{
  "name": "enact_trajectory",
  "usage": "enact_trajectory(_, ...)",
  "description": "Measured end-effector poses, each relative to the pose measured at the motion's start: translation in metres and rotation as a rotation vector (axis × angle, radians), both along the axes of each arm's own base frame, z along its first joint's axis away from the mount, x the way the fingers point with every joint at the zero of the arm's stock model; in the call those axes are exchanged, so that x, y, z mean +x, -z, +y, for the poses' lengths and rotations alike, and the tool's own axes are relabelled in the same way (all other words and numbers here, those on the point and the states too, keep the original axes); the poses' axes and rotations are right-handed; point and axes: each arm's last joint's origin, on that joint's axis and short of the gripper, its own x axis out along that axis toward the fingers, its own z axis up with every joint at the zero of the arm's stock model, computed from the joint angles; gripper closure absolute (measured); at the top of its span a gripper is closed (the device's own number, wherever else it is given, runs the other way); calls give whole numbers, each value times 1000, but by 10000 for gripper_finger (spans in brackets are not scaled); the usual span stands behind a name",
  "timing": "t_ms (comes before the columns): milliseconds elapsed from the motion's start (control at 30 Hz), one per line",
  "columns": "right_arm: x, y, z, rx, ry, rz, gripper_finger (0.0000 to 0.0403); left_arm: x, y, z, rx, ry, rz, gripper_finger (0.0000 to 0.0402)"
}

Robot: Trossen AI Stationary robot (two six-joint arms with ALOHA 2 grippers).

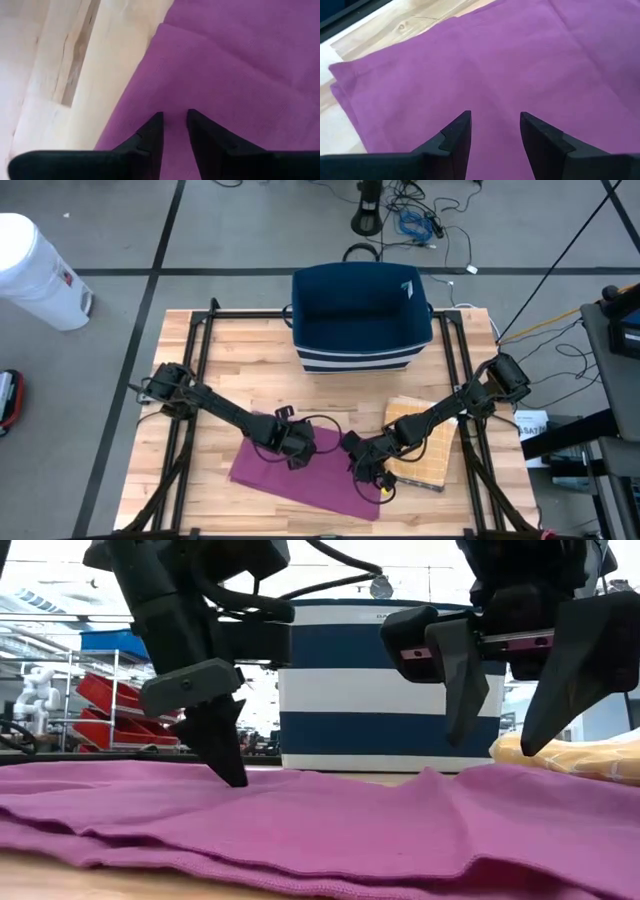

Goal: Fold towel
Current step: Fold the purple towel

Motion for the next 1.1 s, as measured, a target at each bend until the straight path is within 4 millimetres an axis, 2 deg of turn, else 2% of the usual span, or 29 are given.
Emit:
enact_trajectory(267, 4, 0, -11, -33, -4, -16, 248, 10, 8, 15, 91, 135, 24, 303)
enact_trajectory(500, 7, 1, -20, -44, 14, -10, 248, 10, 9, 46, 255, 90, 93, 303)
enact_trajectory(633, 9, 1, -26, -61, 3, -24, 248, 11, 9, 57, 326, 107, 118, 303)
enact_trajectory(800, 13, 1, -36, -69, 23, -34, 248, 8, 2, 53, 358, 97, 96, 303)
enact_trajectory(967, 18, -1, -45, -88, 22, -72, 248, 4, -24, 38, 369, 91, -17, 303)
enact_trajectory(1100, 22, -2, -51, -92, 21, -107, 248, -2, -37, 27, 335, 61, -76, 303)
